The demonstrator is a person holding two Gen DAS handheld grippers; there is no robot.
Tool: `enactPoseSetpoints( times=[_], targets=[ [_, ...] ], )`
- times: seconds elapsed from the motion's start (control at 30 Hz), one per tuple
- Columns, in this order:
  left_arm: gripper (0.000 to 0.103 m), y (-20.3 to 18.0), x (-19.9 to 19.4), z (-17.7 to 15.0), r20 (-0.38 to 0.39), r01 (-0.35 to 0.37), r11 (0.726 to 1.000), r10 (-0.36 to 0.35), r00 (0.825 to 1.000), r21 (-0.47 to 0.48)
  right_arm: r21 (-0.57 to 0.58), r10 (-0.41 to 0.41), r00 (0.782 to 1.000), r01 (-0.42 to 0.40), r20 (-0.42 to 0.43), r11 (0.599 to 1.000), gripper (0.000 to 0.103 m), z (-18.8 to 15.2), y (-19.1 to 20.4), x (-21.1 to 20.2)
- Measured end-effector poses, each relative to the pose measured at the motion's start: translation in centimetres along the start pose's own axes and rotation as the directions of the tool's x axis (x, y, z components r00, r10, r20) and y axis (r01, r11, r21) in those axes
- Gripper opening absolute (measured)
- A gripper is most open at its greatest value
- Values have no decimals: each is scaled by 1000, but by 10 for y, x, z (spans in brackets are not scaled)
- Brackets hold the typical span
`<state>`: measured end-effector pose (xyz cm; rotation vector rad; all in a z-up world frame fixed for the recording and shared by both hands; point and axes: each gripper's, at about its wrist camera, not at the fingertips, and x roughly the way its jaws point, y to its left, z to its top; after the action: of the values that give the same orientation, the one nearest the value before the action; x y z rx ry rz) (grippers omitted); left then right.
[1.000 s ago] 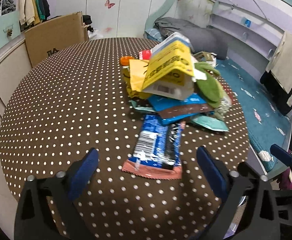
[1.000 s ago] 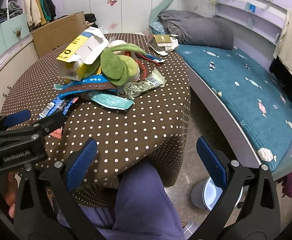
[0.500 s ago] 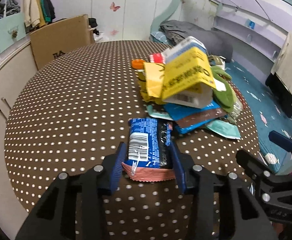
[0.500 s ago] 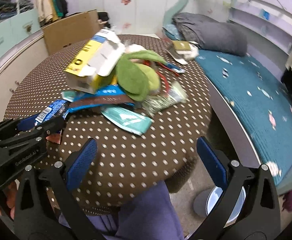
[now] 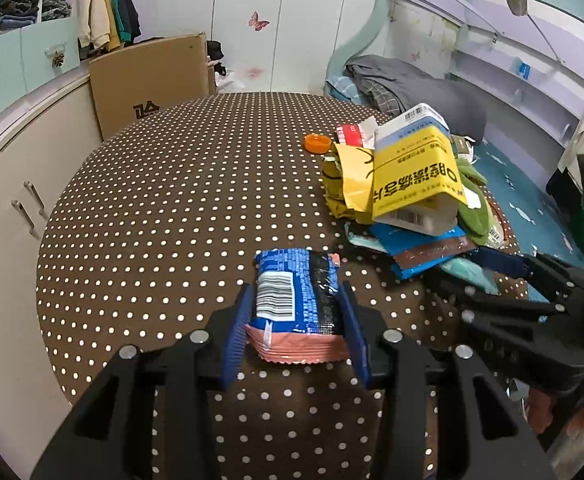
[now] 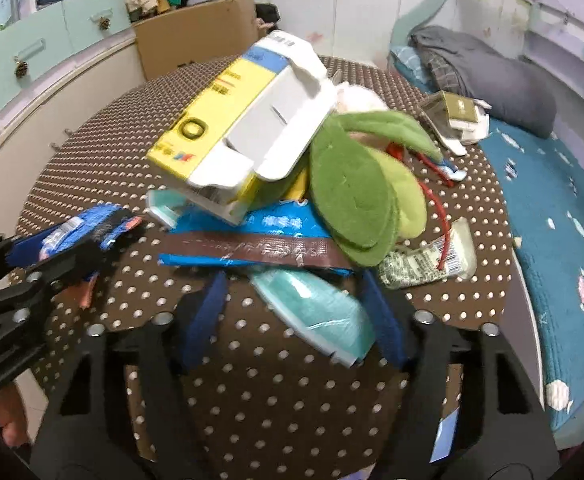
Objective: Collect trash
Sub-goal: 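Lift the blue wrapper with the left gripper while the right gripper grasps the teal packet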
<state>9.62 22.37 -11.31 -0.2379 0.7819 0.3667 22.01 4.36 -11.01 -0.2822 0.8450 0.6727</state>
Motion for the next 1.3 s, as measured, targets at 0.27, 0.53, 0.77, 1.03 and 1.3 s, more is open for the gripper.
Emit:
enactPoseSetpoints(
  times=[0.27,0.53,0.77,1.03,1.3],
  targets=[
    [44,-1,-5,-13,-25,-10,1000,10,1000,12,6,113,992,-113,-59,994,25,-24,23,-28],
    [52,3,1,-12,-40,-13,1000,12,999,-19,-8,66,997,-66,-38,998,63,-14,32,-15],
    [40,8,7,-7,-20,-25,1000,25,999,-17,-50,90,995,-92,-42,995,21,0,44,-8],
    [39,14,-8,-10,-4,-23,999,23,1000,-43,3,162,987,-162,-21,987,21,-8,40,-33],
    [39,3,-36,-6,67,-12,1000,14,998,-28,20,179,983,-180,48,983,21,-13,33,-69]
  ],
)
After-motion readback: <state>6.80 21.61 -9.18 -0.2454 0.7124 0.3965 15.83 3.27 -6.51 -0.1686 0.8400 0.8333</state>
